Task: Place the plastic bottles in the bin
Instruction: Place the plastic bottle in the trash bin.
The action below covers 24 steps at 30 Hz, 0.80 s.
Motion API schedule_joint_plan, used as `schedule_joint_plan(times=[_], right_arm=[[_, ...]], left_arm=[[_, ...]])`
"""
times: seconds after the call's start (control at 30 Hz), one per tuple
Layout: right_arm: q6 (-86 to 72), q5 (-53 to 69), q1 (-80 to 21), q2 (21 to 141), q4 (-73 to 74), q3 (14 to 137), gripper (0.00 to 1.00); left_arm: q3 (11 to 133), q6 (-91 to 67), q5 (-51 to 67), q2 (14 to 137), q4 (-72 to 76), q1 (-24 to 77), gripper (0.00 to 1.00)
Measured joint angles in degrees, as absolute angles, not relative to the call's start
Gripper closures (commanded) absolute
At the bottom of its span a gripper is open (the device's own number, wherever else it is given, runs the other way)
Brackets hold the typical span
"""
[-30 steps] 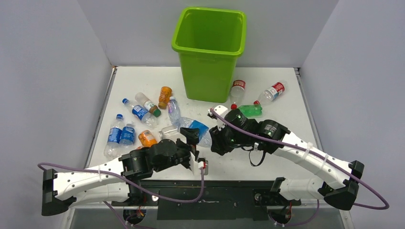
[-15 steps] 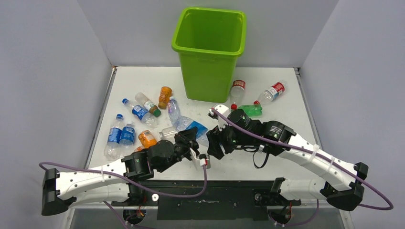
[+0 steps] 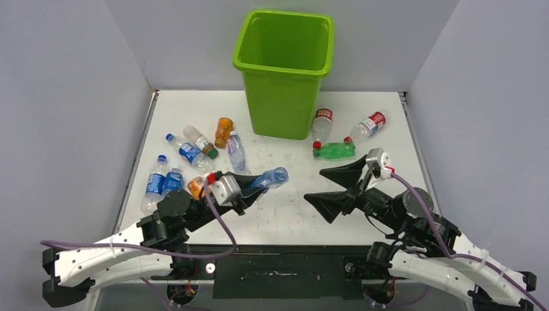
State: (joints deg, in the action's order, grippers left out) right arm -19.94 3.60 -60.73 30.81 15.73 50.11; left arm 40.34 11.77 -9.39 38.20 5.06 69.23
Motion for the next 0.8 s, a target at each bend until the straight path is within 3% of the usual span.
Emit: schedule_joint_plan(times=[0.37,0.53,0.63,0.67,0.77,0.8], right_arm=[[-21.89,12.36,-60.73,34.33,-0.1,43.03,0.1],[-23.29,15.44,-60.73,37.93,-4.89,42.85,0.1],[-23.99,16.67,-60.73,39.7,-7.38,42.59,0.03],[-24.27,17.04,-60.73,40.58,-8.29,42.59,0.07],[-24.8,18.09,-60.75,42.85,-10.11,42.59,0.41],[-24.88,18.52,-60.77,43.48,-10.81,42.59,0.48]], left_arm=[[37.95,-31.9,12.45,39.46,26.44,55.07,1.0],[36.73,-41.45,17.21,43.27,32.56,54.15,1.0],[36.56,-44.53,18.61,44.51,34.61,54.15,1.0],[36.56,-45.21,18.85,44.77,35.35,54.15,1.0],[36.56,-46.52,18.92,45.04,37.17,54.15,1.0],[36.51,-46.65,18.74,45.01,37.32,53.87,1.0]])
